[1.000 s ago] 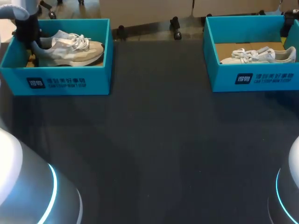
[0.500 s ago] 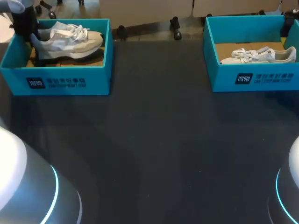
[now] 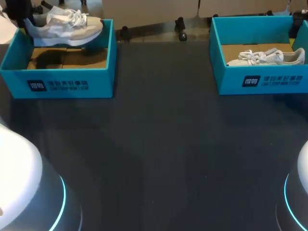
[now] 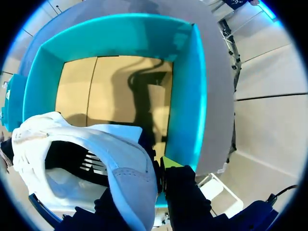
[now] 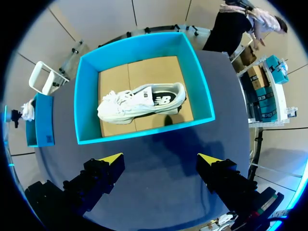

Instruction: Take the shoe out of the shoebox, open the shoe tongue, remove and reinsert the insole, then place the shoe into the shoebox

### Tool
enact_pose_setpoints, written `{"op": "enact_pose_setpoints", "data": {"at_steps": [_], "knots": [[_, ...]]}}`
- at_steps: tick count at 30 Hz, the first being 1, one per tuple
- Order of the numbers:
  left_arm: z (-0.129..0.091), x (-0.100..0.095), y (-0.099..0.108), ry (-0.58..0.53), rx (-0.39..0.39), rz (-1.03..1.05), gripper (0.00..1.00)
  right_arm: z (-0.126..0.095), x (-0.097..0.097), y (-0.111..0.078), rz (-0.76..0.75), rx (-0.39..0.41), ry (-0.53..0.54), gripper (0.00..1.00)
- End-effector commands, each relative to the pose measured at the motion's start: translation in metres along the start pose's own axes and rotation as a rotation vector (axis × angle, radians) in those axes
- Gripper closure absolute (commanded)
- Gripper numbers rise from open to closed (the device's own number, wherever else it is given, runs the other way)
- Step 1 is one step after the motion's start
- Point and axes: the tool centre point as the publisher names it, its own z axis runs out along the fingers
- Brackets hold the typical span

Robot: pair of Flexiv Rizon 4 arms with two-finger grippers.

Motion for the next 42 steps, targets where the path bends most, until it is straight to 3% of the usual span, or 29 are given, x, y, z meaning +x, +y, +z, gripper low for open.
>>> {"op": "enact_pose_setpoints", "data": {"at_steps": [1, 10, 15, 30, 42], "knots": [[-0.047, 0.000, -0.020, 0.005, -0.033, -0.005, 1.00, 0.000, 0.000, -0.001, 0.002, -0.002, -0.002, 0.00], [-0.086, 0.002, -0.040, 0.030, -0.062, 0.011, 1.00, 0.000, 0.000, -0.001, 0.002, -0.002, -0.002, 0.00], [-0.101, 0.003, -0.065, 0.039, -0.062, 0.026, 1.00, 0.000, 0.000, -0.001, 0.002, -0.002, -0.002, 0.00], [-0.146, 0.001, -0.180, 0.026, -0.090, 0.022, 1.00, 0.000, 0.000, -0.001, 0.002, -0.002, -0.002, 0.00], [-0.146, 0.001, -0.180, 0.026, -0.090, 0.022, 1.00, 0.000, 0.000, -0.001, 0.002, -0.002, -0.002, 0.00]]}}
